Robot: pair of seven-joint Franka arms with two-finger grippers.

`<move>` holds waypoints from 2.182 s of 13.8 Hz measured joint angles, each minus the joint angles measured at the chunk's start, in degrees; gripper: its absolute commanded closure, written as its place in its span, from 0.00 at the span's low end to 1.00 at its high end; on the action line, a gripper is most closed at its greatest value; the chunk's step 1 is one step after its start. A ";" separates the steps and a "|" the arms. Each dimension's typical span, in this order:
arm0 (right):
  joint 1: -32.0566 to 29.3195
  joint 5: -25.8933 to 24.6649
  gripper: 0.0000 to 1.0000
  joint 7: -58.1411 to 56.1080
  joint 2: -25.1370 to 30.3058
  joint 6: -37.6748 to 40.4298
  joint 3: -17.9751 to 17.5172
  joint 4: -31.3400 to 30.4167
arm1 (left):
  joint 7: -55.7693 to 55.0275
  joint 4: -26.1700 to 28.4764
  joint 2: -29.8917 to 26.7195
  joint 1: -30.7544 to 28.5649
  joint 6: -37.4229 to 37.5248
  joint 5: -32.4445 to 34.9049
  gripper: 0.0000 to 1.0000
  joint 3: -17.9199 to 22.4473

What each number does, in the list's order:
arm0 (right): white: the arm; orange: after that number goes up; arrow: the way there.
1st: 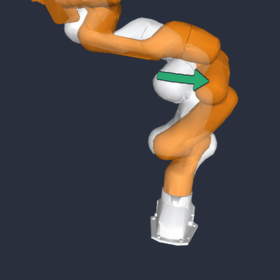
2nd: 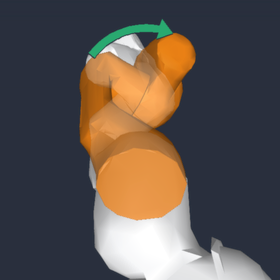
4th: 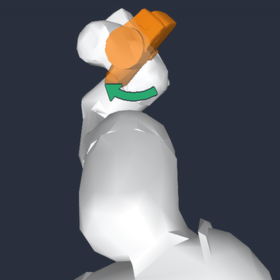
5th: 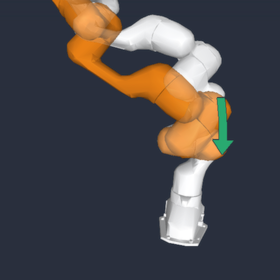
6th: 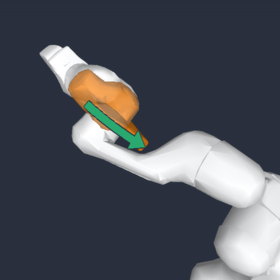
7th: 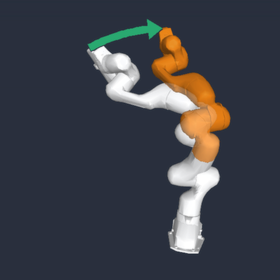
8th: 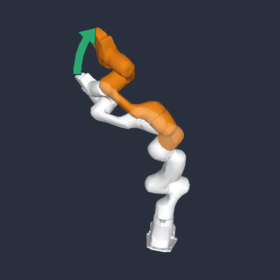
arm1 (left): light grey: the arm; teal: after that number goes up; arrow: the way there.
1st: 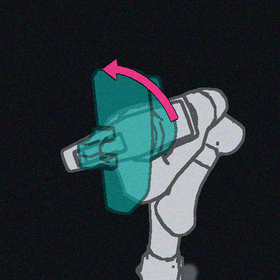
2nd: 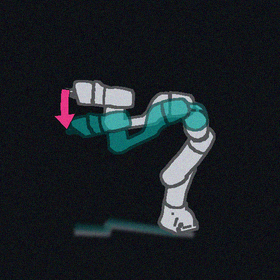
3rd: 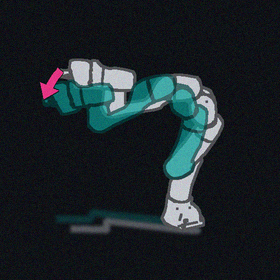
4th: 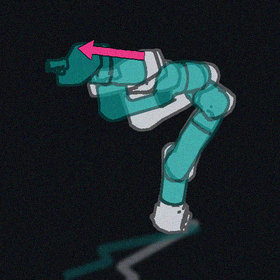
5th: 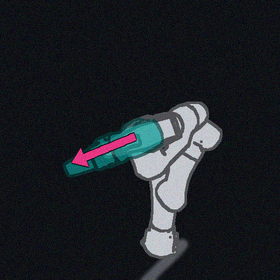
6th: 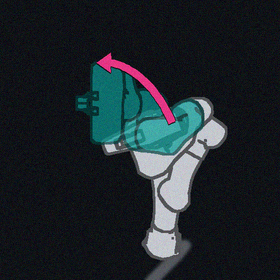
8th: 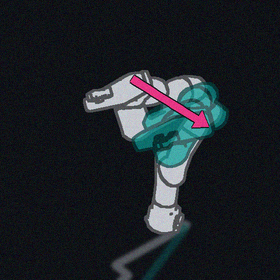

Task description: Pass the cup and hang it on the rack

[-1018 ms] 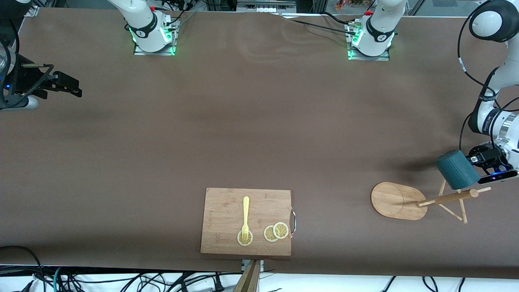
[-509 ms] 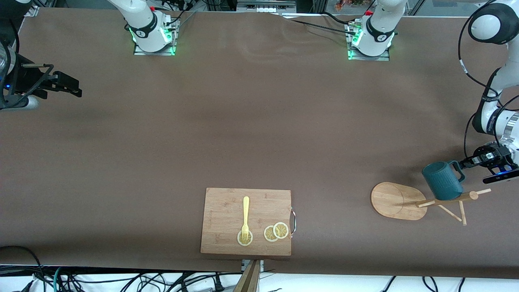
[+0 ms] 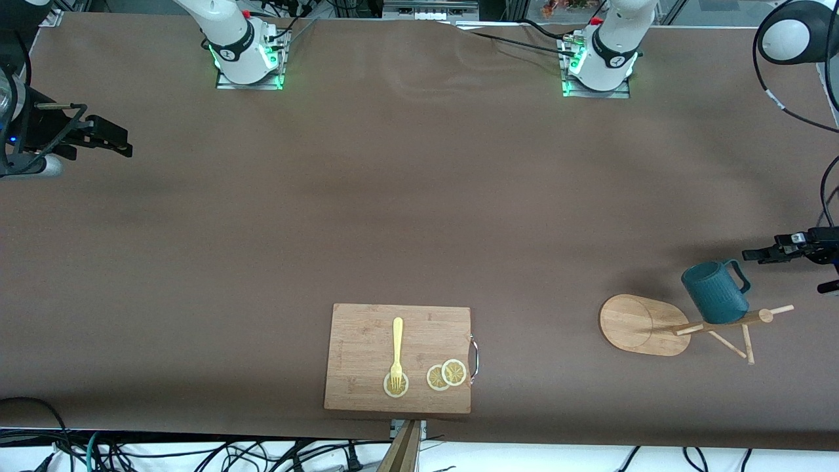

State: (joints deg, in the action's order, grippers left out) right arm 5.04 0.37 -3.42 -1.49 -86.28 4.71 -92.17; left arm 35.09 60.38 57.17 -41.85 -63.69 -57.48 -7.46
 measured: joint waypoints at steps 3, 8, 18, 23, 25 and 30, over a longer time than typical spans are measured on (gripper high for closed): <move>-0.01 0.01 0.00 0.00 0.00 0.01 0.00 0.00 | -4.53 -1.13 -5.35 4.41 0.02 14.40 0.00 -0.10; -0.01 0.02 0.00 0.00 0.00 0.00 0.00 0.01 | -20.13 -1.76 -16.57 19.63 -1.21 38.85 0.00 -0.49; -0.04 0.02 0.00 0.00 -0.02 0.28 -0.01 0.04 | -38.86 -0.79 -27.73 51.09 -5.77 66.98 0.00 -0.49; -0.04 0.02 0.00 0.00 -0.02 0.33 -0.02 0.04 | -38.79 16.30 -38.66 47.46 -23.27 64.12 0.00 -0.29; -0.05 0.02 0.00 0.00 -0.02 0.34 -0.02 0.03 | -38.75 19.53 -41.25 44.23 -25.44 61.99 0.00 -0.18; -0.05 0.02 0.00 0.00 -0.03 0.37 -0.03 0.04 | -38.79 33.43 -51.78 40.06 -36.21 61.69 0.00 -0.12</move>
State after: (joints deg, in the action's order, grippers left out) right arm 4.99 0.39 -3.42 -1.52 -85.91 4.68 -92.12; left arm -3.70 93.81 5.40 -1.79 -99.89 4.20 -7.59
